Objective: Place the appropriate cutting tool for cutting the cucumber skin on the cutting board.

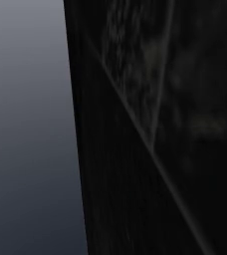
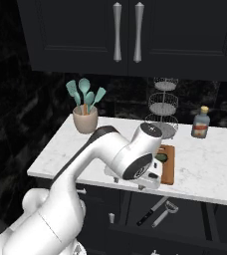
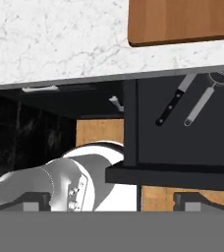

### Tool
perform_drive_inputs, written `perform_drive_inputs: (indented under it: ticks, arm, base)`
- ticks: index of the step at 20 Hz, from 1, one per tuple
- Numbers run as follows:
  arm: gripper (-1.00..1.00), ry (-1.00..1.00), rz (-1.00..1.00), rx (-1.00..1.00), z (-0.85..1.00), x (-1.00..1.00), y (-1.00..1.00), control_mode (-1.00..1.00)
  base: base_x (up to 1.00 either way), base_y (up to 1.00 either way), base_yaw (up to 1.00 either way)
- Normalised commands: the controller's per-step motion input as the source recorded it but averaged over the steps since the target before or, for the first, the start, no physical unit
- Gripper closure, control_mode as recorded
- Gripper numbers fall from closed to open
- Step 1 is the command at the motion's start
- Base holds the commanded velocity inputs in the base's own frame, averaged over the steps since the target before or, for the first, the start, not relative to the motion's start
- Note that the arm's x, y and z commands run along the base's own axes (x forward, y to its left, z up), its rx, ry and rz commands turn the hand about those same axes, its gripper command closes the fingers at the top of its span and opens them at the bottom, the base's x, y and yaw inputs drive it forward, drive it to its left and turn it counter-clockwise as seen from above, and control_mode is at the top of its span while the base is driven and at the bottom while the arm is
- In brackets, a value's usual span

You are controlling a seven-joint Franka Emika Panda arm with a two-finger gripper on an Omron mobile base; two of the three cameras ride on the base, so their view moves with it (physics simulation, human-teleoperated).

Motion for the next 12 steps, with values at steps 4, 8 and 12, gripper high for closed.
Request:
perform_drive_inputs:
  ticks: [4, 8, 12]
  arm:
    - [-1.00, 0.21, 0.00, 0.00, -0.55, 0.00, -0.39, -1.00]
    - [-1.00, 0.08, 0.00, 0.00, -0.59, 0.00, -0.43, -1.00]
    - [-1.00, 0.00, 0.00, 0.00, -0.67, 0.00, -0.47, -1.00]
  base:
    - [0.00, 0.00, 0.00]
    - [0.00, 0.00, 0.00]
    - [0.00, 0.00, 0.00]
